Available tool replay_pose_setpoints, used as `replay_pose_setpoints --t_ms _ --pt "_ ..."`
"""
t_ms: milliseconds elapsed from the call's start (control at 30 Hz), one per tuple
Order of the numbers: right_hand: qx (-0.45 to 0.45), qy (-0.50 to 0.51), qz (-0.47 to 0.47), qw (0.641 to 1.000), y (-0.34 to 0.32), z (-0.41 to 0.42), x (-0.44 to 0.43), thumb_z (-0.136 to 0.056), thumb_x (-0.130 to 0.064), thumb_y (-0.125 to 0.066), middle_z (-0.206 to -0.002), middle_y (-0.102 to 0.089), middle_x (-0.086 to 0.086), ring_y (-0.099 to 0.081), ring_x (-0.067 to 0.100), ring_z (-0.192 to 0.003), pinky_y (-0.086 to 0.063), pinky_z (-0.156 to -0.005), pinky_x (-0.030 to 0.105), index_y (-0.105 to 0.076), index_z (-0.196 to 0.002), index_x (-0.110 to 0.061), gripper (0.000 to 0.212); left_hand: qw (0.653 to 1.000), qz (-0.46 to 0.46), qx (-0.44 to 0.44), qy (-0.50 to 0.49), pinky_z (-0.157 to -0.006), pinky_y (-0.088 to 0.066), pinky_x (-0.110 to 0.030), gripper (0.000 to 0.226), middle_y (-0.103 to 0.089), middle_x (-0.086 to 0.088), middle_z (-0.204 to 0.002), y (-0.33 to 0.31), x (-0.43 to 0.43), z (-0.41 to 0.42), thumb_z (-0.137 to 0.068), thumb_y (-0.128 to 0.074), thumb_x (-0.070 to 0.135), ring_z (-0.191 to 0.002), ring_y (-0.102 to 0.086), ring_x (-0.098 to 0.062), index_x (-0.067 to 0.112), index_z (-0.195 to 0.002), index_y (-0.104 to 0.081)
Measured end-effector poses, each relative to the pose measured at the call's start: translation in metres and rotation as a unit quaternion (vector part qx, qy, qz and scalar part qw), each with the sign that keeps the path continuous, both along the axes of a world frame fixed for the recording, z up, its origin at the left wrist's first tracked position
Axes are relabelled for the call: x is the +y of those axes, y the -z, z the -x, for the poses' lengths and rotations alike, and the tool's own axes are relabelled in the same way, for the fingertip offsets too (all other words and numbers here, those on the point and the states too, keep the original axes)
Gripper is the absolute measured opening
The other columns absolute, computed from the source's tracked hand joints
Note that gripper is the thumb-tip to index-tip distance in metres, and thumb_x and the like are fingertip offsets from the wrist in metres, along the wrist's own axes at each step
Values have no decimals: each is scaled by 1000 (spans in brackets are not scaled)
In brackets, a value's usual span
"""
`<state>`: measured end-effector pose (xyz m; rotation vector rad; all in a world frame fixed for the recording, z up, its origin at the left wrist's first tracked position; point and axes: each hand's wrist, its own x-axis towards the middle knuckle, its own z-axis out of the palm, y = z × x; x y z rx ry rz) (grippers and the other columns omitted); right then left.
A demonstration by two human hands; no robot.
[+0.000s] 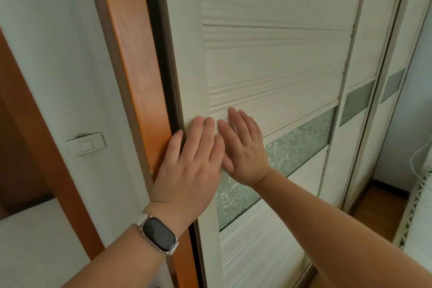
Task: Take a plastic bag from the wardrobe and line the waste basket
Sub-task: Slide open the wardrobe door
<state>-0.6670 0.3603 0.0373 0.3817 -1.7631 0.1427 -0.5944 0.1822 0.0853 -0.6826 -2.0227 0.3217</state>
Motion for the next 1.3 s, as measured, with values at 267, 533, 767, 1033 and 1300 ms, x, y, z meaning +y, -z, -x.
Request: replay_pose_setpoints --t_ms 267,533,767,1033,1300 --pt "5 -4 13 1000 4 9 -1 -100 -51 -29 -151 -34 18 -35 36 -140 -32 -110 57 -39 -142 -17 54 1000 -8 -21 2 -109 -26 -50 38 -38 -18 -150 -4 1 -5 -98 -38 28 -142 -28 -34 8 -129 -49" --pt "64 -23 18 998 6 29 7 -98 -51 -27 -148 -36 14 -36 32 -139 -33 -107 59 -42 -140 -20 54 996 -65 -53 13 -108 -31 -50 41 -40 -16 -149 5 19 -4 -99 -36 33 -143 -29 -32 9 -127 -52" --pt "101 -38 7 994 9 47 37 -93 -49 -34 -150 -36 13 -31 27 -143 -28 -112 55 -39 -144 -22 58 997 -67 -18 31 -103 -36 -49 34 -46 -18 -144 9 42 14 -98 -42 29 -137 -37 -34 9 -119 -59" --pt "106 -45 3 993 12 68 97 -92 -48 -36 -150 -36 15 -31 30 -143 -28 -112 56 -38 -145 -21 60 994 -77 53 58 -105 -36 -48 28 -49 -16 -142 21 99 52 -87 -58 24 -136 -37 -31 11 -110 -68" --pt "101 -43 3 994 13 88 159 -92 -48 -36 -150 -36 15 -28 28 -145 -26 -114 55 -36 -147 -21 61 986 -74 103 106 -108 -32 -49 33 -43 -13 -143 25 153 92 -80 -63 32 -135 -37 -29 15 -108 -72"
